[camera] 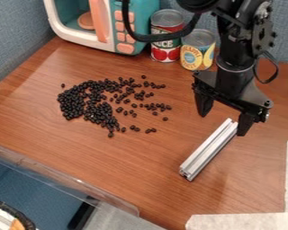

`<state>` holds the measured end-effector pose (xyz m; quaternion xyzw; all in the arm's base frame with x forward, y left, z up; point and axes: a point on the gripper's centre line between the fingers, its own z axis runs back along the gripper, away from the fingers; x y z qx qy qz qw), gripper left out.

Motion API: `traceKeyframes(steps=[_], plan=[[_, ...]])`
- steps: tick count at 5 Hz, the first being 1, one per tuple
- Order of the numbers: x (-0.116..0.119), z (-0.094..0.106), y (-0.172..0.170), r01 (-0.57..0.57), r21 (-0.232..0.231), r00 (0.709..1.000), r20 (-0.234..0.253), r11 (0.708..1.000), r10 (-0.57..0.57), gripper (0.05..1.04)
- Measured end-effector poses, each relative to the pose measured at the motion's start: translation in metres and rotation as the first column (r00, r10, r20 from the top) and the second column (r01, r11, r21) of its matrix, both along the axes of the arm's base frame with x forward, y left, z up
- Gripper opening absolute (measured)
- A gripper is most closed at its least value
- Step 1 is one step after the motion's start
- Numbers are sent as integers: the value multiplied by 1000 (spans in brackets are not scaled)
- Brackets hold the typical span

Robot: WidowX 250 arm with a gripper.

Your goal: Sweep into pile

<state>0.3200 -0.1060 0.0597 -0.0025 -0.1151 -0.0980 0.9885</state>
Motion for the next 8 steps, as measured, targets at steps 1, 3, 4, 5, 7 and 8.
traceKeyframes(steps=[1, 3, 4, 5, 7, 8], plan=[[-2, -9, 0, -5, 6, 1000, -24, 1000, 5, 1000], [-1, -29, 12, -72, 36, 989, -124, 997, 76, 1000], [-1, -36, 12, -78, 49, 984, -159, 996, 85, 1000], [3, -43, 8, -81, 36, 978, -189, 996, 86, 1000], [-4, -55, 10, -70, 58, 977, -196, 996, 80, 1000], [-9, -61, 5, -40, 72, 982, -180, 997, 52, 1000]])
